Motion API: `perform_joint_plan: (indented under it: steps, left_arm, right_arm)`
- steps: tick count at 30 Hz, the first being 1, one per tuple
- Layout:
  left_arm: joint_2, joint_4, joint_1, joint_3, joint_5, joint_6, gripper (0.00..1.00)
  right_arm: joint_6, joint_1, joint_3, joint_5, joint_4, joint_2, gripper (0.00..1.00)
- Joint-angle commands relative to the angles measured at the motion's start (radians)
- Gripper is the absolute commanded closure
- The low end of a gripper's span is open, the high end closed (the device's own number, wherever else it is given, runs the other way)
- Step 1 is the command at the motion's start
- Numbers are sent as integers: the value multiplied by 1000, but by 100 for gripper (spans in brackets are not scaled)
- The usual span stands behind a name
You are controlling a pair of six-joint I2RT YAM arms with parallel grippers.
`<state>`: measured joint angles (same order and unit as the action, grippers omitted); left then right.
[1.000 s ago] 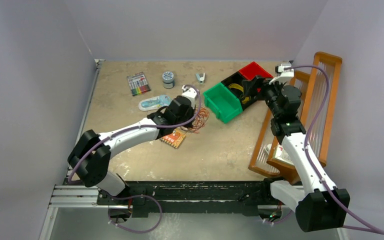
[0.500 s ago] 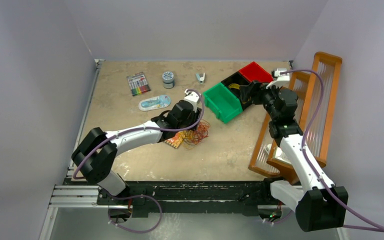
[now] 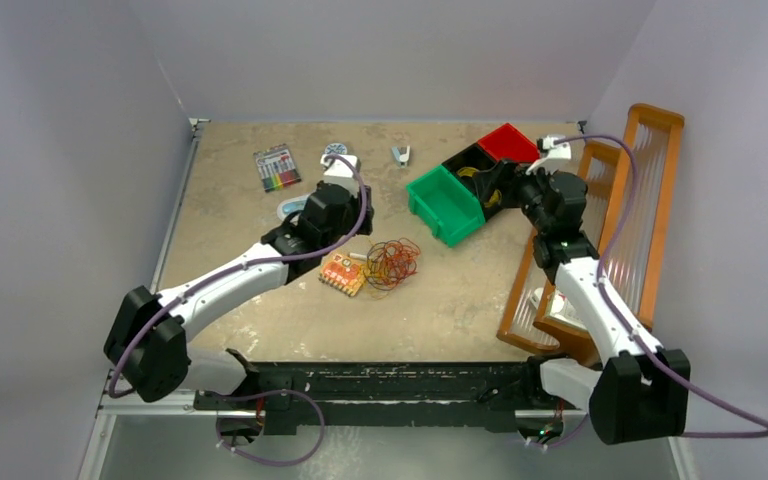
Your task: Untangle the cables
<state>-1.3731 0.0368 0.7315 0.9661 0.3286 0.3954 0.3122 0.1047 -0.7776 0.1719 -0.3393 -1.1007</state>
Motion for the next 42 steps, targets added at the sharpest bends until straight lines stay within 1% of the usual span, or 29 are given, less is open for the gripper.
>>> perform_joint_plan:
  steps: [1,3,7,11,18,22,25,29,32,34,37,42]
  left_arm:
    - [63,62,-70,12,31,62,45]
    - [91,102,-90,30,30,51,45]
    - [133,163,-102,70,72,-19,45]
    - [145,224,-104,121,108,-74,45]
    - [173,210,-106,78,145,-74,44]
    - [178,211,-106,75,151,-74,44]
    - [178,212,-106,77,152,-76,44]
    - [170,212,-106,77,146,-75,44]
    - [167,211,-106,78,142,-76,44]
    - [165,212,-106,79,140,-76,44]
    - [163,215,-106,80,141,-78,44]
    - [152,216,-106,83,130,-79,44]
  right_arm:
    - [-27,0,-111,44,41,-97,1]
    - [-58,14,-162,61,81,-162,1]
    - [-48,47,-181,63,63,-243,1]
    - [-67,100,-280,47,110,-358,1]
    - [-71,162,-418,4,211,-529,1]
    - [-66,171,-422,-88,230,-560,1]
    - [-62,171,-450,-154,301,-589,1]
    - [-91,170,-457,-299,320,-598,1]
    - [-116,164,-469,-339,337,-618,1]
    - [-131,149,-485,-322,362,-646,1]
    - [-176,123,-507,-234,386,-679,1]
    - [-231,103,-574,-129,485,-733,1]
